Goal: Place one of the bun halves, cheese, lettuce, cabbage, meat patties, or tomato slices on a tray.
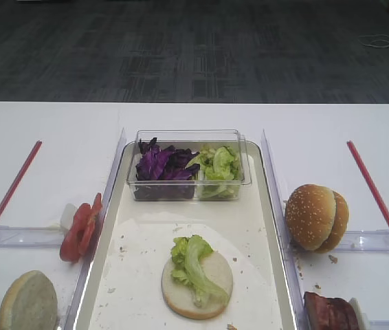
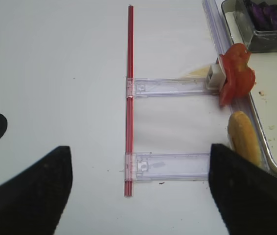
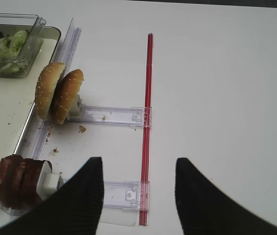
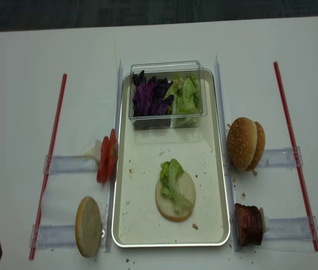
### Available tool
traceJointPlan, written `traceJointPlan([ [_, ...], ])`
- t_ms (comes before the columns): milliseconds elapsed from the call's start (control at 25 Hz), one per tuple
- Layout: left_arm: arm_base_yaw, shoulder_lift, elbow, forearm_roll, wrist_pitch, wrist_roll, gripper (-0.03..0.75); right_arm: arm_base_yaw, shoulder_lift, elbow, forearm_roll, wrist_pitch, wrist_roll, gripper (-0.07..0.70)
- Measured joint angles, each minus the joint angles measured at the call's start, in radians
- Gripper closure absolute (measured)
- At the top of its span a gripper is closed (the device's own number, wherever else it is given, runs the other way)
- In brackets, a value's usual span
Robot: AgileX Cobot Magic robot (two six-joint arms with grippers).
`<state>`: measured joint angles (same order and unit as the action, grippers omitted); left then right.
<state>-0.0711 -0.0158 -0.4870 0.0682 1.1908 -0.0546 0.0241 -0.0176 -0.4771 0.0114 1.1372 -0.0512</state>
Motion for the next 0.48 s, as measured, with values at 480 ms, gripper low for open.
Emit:
traceJointPlan([
  [480,0.000,0.000,0.000,0.000,0.000,0.000,0.177,0.000,0.000,0.000,0.000,0.000,0.000,0.305],
])
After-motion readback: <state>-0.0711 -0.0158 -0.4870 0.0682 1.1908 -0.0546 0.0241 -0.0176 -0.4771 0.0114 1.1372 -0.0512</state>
